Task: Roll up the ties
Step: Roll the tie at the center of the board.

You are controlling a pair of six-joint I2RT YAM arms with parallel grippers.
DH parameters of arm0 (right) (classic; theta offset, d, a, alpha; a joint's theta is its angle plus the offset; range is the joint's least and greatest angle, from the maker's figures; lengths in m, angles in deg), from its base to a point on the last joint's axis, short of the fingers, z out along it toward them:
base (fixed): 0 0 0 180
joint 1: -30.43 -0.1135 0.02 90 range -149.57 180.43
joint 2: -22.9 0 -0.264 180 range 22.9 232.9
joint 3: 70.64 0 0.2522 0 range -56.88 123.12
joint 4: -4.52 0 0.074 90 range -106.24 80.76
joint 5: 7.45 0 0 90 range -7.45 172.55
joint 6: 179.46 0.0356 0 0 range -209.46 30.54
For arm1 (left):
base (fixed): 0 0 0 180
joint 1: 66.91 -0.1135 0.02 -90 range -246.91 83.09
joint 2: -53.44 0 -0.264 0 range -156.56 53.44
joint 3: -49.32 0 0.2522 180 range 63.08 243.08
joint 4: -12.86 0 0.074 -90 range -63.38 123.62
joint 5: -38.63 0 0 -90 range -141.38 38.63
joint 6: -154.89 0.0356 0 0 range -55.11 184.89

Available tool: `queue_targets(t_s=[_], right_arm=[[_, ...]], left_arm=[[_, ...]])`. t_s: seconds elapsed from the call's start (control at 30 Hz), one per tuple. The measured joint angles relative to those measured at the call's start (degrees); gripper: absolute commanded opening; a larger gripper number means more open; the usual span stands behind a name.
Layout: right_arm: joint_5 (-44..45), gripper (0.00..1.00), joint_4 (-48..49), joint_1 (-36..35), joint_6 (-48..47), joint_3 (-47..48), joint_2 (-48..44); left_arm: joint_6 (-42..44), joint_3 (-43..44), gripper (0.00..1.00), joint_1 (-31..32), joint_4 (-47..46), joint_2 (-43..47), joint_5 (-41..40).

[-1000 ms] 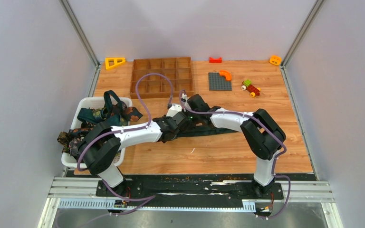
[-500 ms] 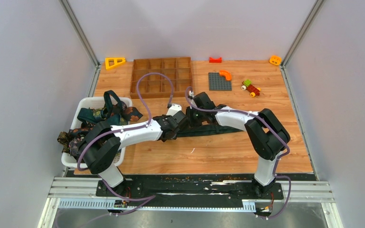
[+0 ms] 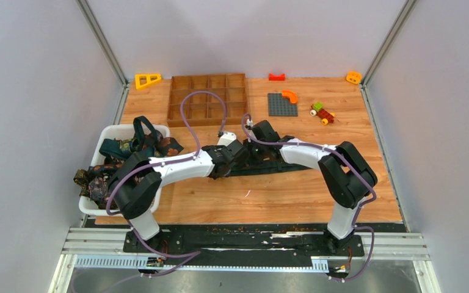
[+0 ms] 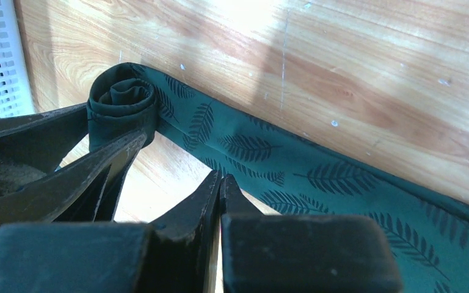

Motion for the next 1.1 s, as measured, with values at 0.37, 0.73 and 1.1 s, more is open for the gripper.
queue_targets(t_s=[0.37, 0.73, 1.1], right_arm=[[0.96, 0.03, -0.92, 1.22, -0.85, -1.73, -4.26], [1.07, 0.02, -1.33, 1.40, -1.05, -3.28, -4.52], [1.18, 0.03, -1.38, 1.70, -1.01, -4.90, -6.58]], left_arm=[[-1.81, 4.74, 0.47, 0.55, 2.82, -2.64, 0.07], [-3.82, 7.37, 0.47, 0.98, 2.99, -5.55, 2.82], [-4.61, 5.49, 0.44, 0.98, -3.28, -6.03, 5.79]])
